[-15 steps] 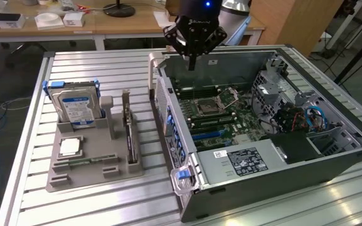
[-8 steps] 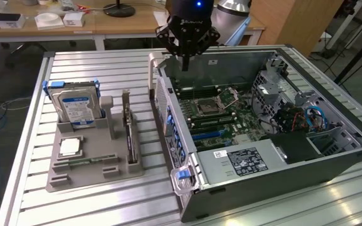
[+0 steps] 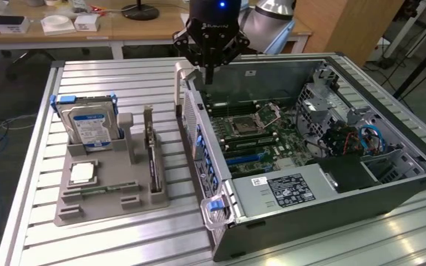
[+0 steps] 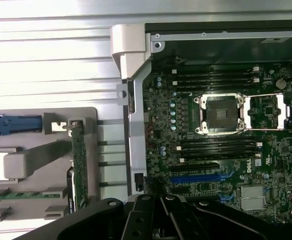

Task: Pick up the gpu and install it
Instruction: 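Reach for the gpu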

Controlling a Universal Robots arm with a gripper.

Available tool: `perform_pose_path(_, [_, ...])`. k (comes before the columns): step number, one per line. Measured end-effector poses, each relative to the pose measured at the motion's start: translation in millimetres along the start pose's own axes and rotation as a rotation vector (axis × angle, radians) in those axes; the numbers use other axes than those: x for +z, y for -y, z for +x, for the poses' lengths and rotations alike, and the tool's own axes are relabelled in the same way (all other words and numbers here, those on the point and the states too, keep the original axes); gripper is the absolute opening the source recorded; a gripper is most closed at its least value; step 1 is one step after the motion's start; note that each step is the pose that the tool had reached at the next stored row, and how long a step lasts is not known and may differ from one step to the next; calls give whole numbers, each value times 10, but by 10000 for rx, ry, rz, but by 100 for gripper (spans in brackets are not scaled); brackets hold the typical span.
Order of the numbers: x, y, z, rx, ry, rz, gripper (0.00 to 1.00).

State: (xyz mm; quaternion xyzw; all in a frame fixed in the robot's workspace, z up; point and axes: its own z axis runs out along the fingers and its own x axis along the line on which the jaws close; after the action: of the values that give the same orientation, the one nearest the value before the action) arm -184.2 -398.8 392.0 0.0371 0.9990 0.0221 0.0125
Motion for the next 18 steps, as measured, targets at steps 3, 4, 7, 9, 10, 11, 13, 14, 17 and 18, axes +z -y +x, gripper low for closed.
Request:
perform_pose_path(3, [-1,5,59,-1,1,0,11])
perform_pose_path(4, [-1,6,79,-1,0,0,11])
perform_pose_path(7, [-3,10,132,0,0,0,11])
perform_pose_path(9, [-3,13,169,-2,1,0,11])
perform_pose_path(10, [-4,14,189,-4,0,0,11])
perform_pose_path(11, [-4,16,209,-5,0,0,11])
perform_pose_path(13, [-4,19,251,-7,0,0,11])
perform_pose_path(14, [-5,21,275,-7,0,0,11])
perform_pose_path(17, [-6,26,350,-9,0,0,11])
perform_pose_path(18, [-7,28,375,-10,0,0,11])
